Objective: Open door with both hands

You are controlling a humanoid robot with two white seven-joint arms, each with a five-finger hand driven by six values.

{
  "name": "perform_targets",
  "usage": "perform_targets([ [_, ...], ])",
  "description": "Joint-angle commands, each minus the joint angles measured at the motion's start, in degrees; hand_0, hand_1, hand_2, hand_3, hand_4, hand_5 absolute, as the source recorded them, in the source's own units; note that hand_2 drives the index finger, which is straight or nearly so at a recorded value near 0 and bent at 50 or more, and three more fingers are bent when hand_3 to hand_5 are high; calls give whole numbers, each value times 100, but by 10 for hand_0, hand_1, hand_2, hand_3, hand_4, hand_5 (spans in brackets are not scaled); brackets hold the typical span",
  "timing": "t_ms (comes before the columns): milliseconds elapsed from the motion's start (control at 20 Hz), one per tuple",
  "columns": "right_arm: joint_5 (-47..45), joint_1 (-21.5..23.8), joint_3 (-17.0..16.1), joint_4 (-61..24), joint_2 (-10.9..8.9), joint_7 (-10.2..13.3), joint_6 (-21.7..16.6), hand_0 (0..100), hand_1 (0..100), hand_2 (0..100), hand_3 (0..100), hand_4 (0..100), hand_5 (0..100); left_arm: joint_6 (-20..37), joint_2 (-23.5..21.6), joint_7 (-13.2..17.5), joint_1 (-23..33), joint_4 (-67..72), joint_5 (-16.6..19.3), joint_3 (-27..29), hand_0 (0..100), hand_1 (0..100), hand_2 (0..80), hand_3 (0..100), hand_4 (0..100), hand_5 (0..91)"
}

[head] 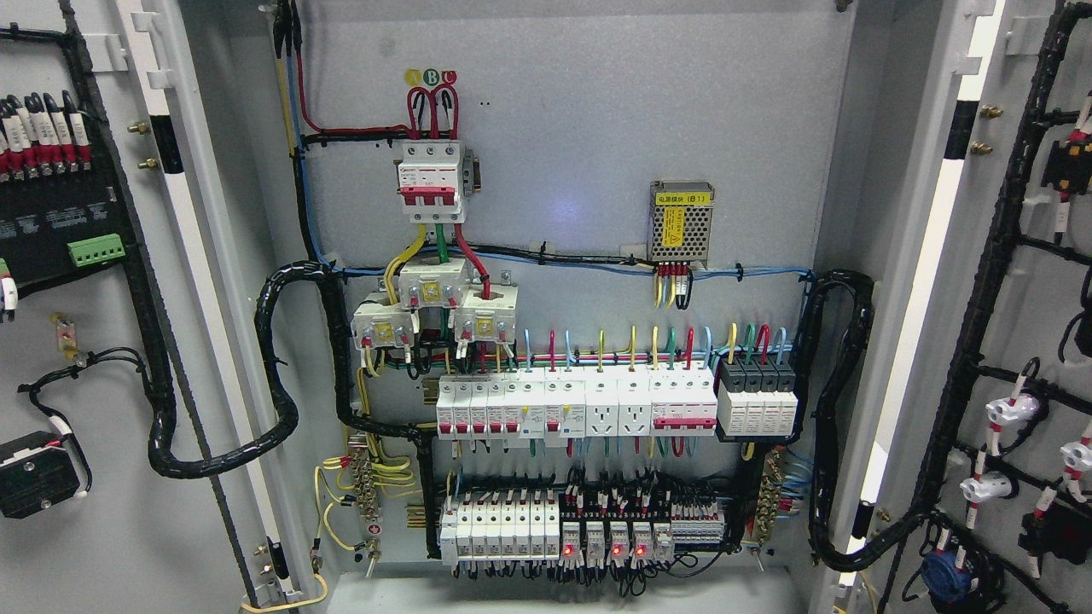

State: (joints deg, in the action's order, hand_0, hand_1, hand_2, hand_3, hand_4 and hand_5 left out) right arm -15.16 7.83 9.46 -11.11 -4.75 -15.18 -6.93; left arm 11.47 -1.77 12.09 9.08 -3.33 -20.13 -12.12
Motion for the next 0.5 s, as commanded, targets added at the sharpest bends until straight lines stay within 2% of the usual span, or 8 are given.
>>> perform_targets([
  [0, 541, -44, 38, 504, 80, 244, 359, 191, 0, 0, 0, 0, 0, -417, 265, -14, -108, 878, 70, -1, 0, 0, 0, 0, 0, 0],
  [200, 856, -44, 20, 504, 149, 472, 885, 191, 0, 0, 0, 0, 0, -435, 335, -5, -178, 887, 53, 8, 0, 0, 0, 0, 0, 0],
  [301, 892, -44, 12, 504, 229, 490, 930, 191, 0, 0, 0, 0, 0, -479, 327, 47, -178, 887, 35, 8, 0, 0, 0, 0, 0, 0],
  [451, 901, -44, 29, 504, 247, 525, 1035, 191, 0, 0, 0, 0, 0, -628, 327, 48, -231, 887, 35, 8, 0, 0, 0, 0, 0, 0],
])
